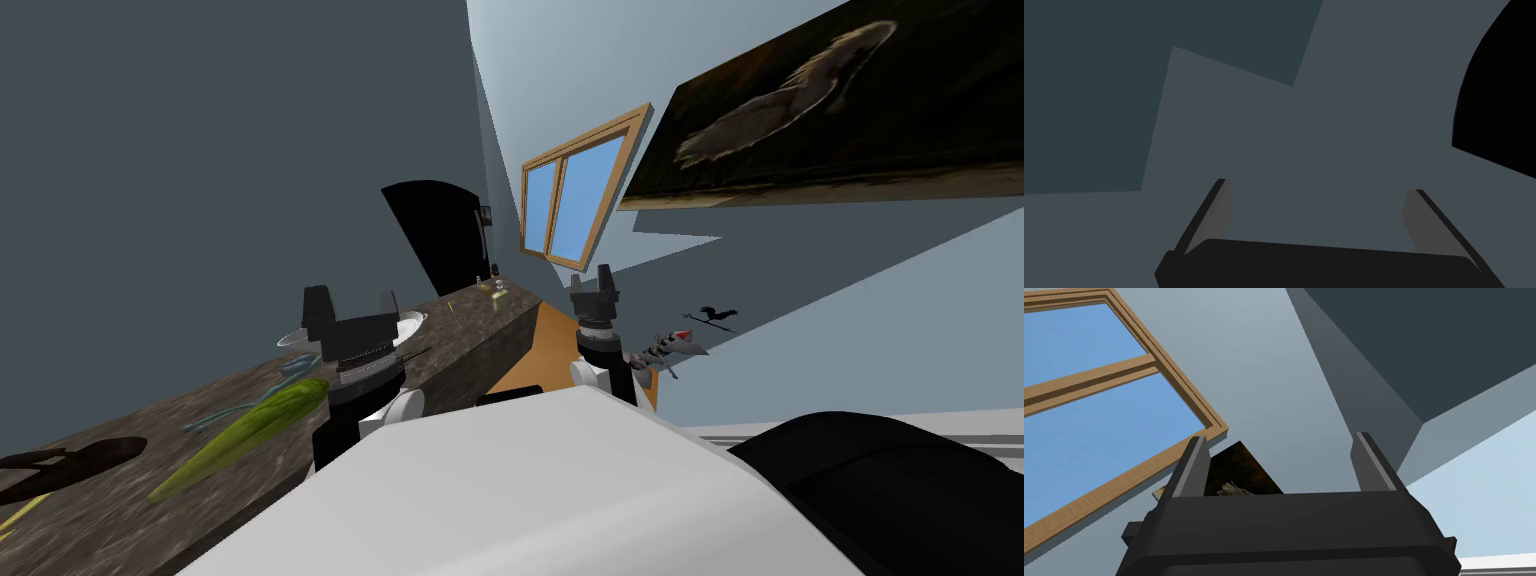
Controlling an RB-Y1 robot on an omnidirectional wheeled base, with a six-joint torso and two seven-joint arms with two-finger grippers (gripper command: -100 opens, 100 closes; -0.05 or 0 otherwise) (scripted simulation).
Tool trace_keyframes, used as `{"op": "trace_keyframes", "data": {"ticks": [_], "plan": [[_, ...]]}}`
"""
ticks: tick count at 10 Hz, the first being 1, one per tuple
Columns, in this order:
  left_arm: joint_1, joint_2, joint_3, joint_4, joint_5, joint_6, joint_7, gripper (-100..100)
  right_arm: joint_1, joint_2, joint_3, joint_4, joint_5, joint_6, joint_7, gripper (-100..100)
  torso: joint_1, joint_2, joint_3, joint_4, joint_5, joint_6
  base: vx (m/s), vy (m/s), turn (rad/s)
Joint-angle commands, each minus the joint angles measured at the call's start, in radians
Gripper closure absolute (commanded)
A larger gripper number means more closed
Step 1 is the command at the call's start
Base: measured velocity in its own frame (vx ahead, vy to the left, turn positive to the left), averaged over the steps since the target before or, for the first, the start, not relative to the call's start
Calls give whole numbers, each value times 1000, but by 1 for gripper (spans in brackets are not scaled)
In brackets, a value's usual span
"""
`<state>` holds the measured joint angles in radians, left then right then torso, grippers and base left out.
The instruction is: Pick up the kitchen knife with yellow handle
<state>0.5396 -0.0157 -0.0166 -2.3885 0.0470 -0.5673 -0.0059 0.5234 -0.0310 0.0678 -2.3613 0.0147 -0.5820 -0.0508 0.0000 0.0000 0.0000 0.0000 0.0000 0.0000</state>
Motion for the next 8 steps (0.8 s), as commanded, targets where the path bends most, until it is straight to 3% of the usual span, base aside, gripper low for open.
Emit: {"op": "trace_keyframes", "data": {"ticks": [1, 5, 6, 8], "plan": [[1, 38, 2, 9, -6, 11, -4, -100, 0, 0, 0, 0, 0, 0, 0, 0, 0, 0, 0, 0, 0, 0, -14, -13, -48], [4, 163, 15, 63, -28, 85, -29, -100, 0, 0, 0, 0, 0, 0, 0, 0, -2, 1, 0, 0, 0, 0, -13, -31, -86], [4, 177, 15, 63, -28, 85, -29, -100, 0, 0, 0, 0, 0, 0, 0, 0, -2, 0, 0, 0, 0, 0, -2, -15, -25], [2, 242, 23, 104, -35, 137, -49, -100, 0, 0, 0, 0, 0, 0, 0, 0, -1, 0, 0, 0, 0, 0, 1, -20, -137]]}}
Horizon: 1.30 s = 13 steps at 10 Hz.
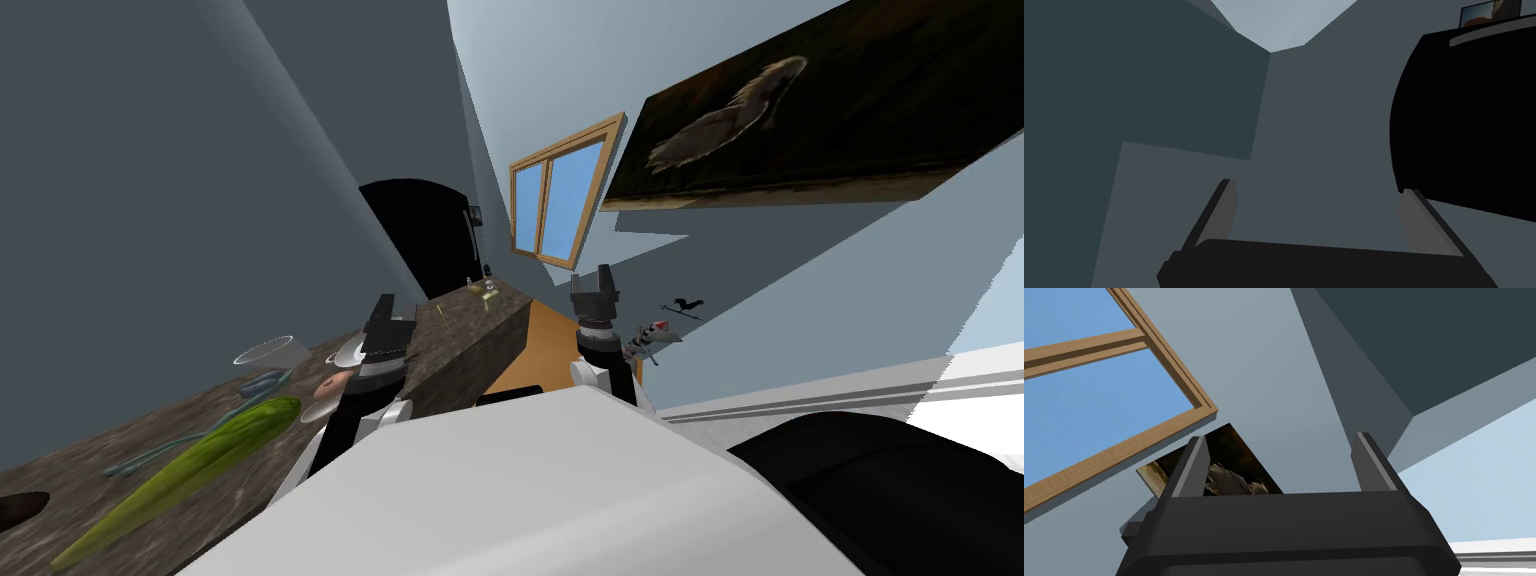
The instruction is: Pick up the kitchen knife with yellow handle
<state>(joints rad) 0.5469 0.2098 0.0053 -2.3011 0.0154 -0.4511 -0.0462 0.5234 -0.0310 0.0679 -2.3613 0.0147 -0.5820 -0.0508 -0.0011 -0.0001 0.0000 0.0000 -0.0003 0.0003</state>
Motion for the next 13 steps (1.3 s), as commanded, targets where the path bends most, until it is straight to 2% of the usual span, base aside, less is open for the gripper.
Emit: {"op": "trace_keyframes", "data": {"ticks": [1, 2, 5, 6, 7, 8, 9, 10, 11, 12, 13], "plan": [[-6, 34, 1, 17, -4, 31, -9, -100, 0, 0, 0, 0, 0, 0, 0, 0, 0, 0, 0, 0, 0, 0, 1, -15, -28], [-8, 70, 5, 41, -5, 68, -21, -100, 0, 0, 0, 0, 0, 0, 0, 0, 0, 0, 0, 0, 0, 0, 1, -18, -85], [-16, 157, 13, 96, -2, 137, -47, -100, 0, 0, 0, 0, 0, 0, 0, 0, 0, 0, 0, 0, 0, -1, 0, -24, -133], [-16, 168, 13, 96, -2, 153, -47, -100, 0, 0, 0, 0, 0, 0, 0, 0, 0, 0, 0, 0, 0, 0, 0, -12, -54], [-22, 210, 17, 126, 3, 190, -62, -100, 0, 0, 0, 0, 0, 0, 0, 0, 1, 0, 0, 0, 0, -1, -2, -18, -109], [-22, 214, 17, 126, 3, 201, -62, -100, 0, 0, 0, 0, 0, 0, 0, 0, 1, 0, 0, 0, 0, 0, -1, -14, -80], [-30, 257, 20, 157, 10, 230, -78, -100, 0, 0, 0, 0, 0, 0, 0, 0, 0, 0, 0, 0, 0, 0, 1, -17, -138], [-30, 259, 20, 157, 10, 252, -78, -100, 0, 0, 0, 0, 0, 0, 0, 0, 0, 0, 0, 0, 0, 0, 1, -13, -84], [-39, 298, 24, 191, 21, 290, -94, -100, 0, 0, 0, 0, 0, 0, 0, 0, 1, 0, 0, 0, 0, -1, 1, -17, -136], [-39, 304, 24, 191, 21, 306, -94, -100, 0, 0, 0, 0, 0, 0, 0, 0, 0, 0, 0, 0, 0, 0, -1, -12, -79], [-49, 344, 27, 225, 34, 343, -111, -100, 0, 0, 0, 0, 0, 0, 0, 0, 1, 0, 0, 0, 0, -1, -1, -16, -163]]}}
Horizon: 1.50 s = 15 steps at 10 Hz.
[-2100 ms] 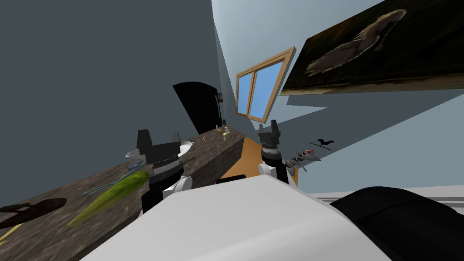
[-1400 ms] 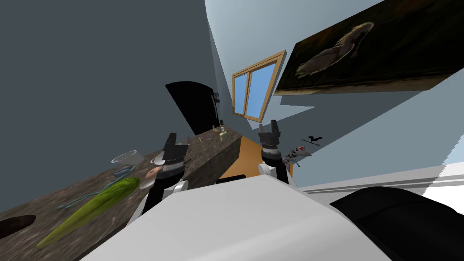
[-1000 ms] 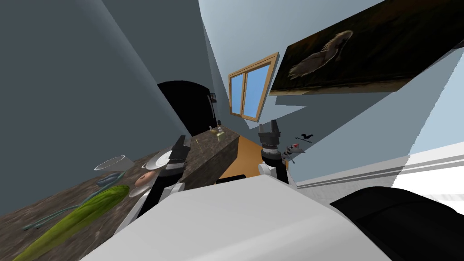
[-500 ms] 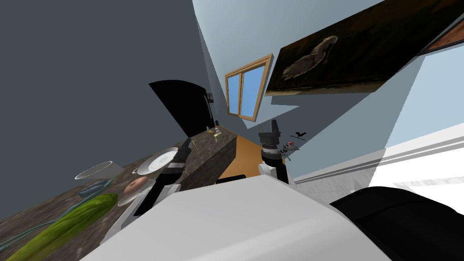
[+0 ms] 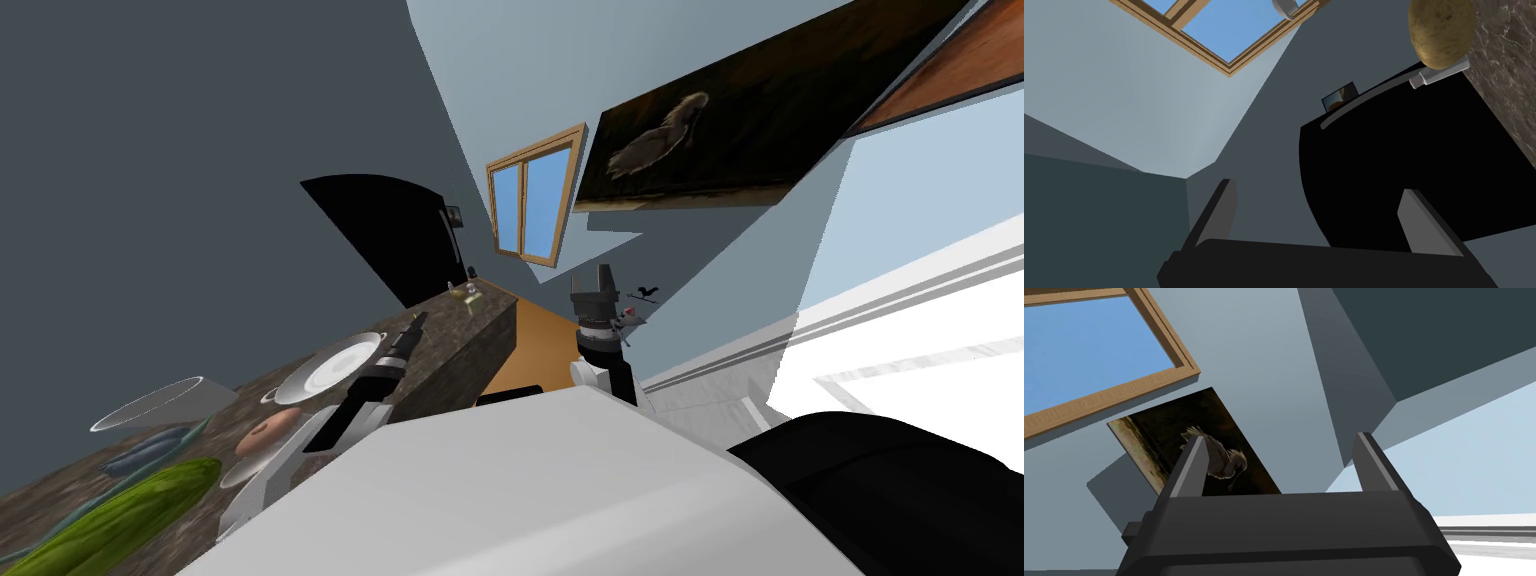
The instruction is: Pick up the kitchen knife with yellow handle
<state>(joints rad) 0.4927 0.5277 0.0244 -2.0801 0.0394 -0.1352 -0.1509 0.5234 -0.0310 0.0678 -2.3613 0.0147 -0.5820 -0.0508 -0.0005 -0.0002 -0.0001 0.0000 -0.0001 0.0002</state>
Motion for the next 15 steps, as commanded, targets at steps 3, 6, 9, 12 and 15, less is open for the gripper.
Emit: {"op": "trace_keyframes", "data": {"ticks": [3, 6, 9, 12, 15], "plan": [[-7, 76, 11, 40, 27, 97, -24, -100, 0, 0, 0, 0, 0, 0, 0, 0, 0, 0, 0, 0, 0, 0, -3, -11, -106], [-21, 120, 13, 77, 46, 167, -42, -100, 0, 0, 0, 0, 0, 0, 0, 0, 0, 1, 0, 0, 0, 0, -4, -6, -90], [-53, 205, 18, 153, 96, 256, -79, -100, 0, 0, 0, 0, 0, 0, 0, 0, 0, 1, 0, 0, 0, -1, -8, -9, -128], [-71, 245, 19, 192, 126, 338, -98, -100, 0, 0, 0, 0, 0, 0, 0, 0, 1, 1, 0, 0, 0, -1, -7, -3, -73], [-91, 284, 20, 230, 160, 426, -117, -100, 0, 0, 0, 0, 0, 0, 0, 0, 1, 1, 0, 0, 0, 0, -10, -1, -117]]}}
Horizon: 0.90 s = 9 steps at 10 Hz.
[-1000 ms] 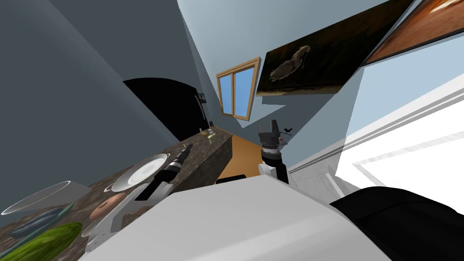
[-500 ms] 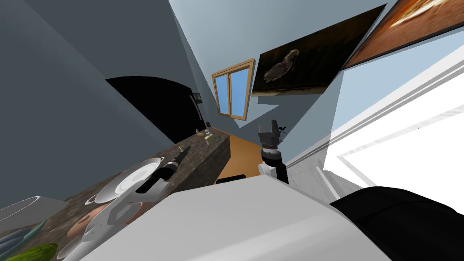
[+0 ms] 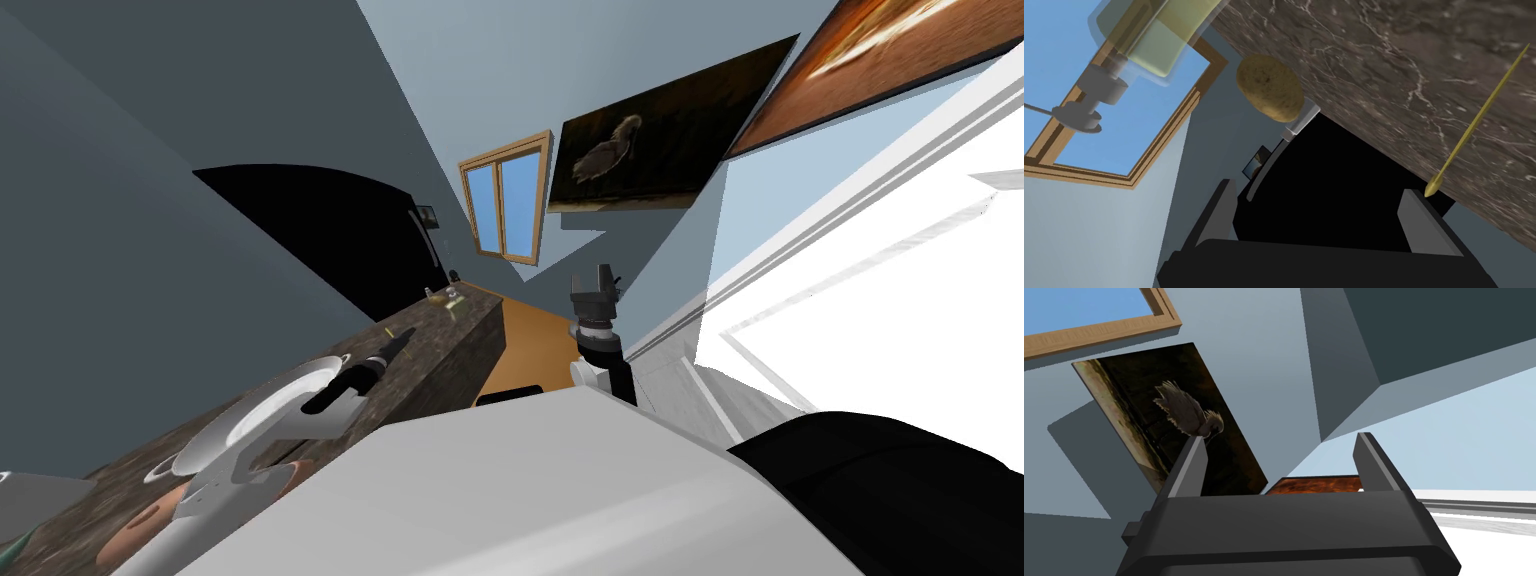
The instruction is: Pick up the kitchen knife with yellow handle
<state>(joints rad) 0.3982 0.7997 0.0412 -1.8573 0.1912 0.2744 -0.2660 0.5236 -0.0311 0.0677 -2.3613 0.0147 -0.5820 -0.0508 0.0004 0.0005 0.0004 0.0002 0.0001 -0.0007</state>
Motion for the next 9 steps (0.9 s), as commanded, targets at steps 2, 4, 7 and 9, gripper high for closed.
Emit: {"op": "trace_keyframes", "data": {"ticks": [2, 4, 7, 9], "plan": [[-18, 49, 3, 46, 45, 82, -20, -100, 0, 0, 0, 0, 0, 0, 0, 0, 0, 0, 0, 0, 0, 0, -10, 2, -124], [-40, 84, 2, 84, 84, 129, -39, -100, 0, 0, 0, 0, 0, 0, 0, 0, 0, 0, 0, 0, 0, 0, -7, -1, -68], [-64, 117, 1, 122, 127, 216, -57, -100, 0, 0, 0, 0, 0, 0, 0, 0, 0, 0, 0, 0, 0, 0, -12, 4, -113], [-89, 148, -1, 159, 173, 268, -76, -100, 0, 0, 0, 0, 0, 0, 0, 0, 0, 0, 0, 0, 0, -1, -4, 1, -77]]}}
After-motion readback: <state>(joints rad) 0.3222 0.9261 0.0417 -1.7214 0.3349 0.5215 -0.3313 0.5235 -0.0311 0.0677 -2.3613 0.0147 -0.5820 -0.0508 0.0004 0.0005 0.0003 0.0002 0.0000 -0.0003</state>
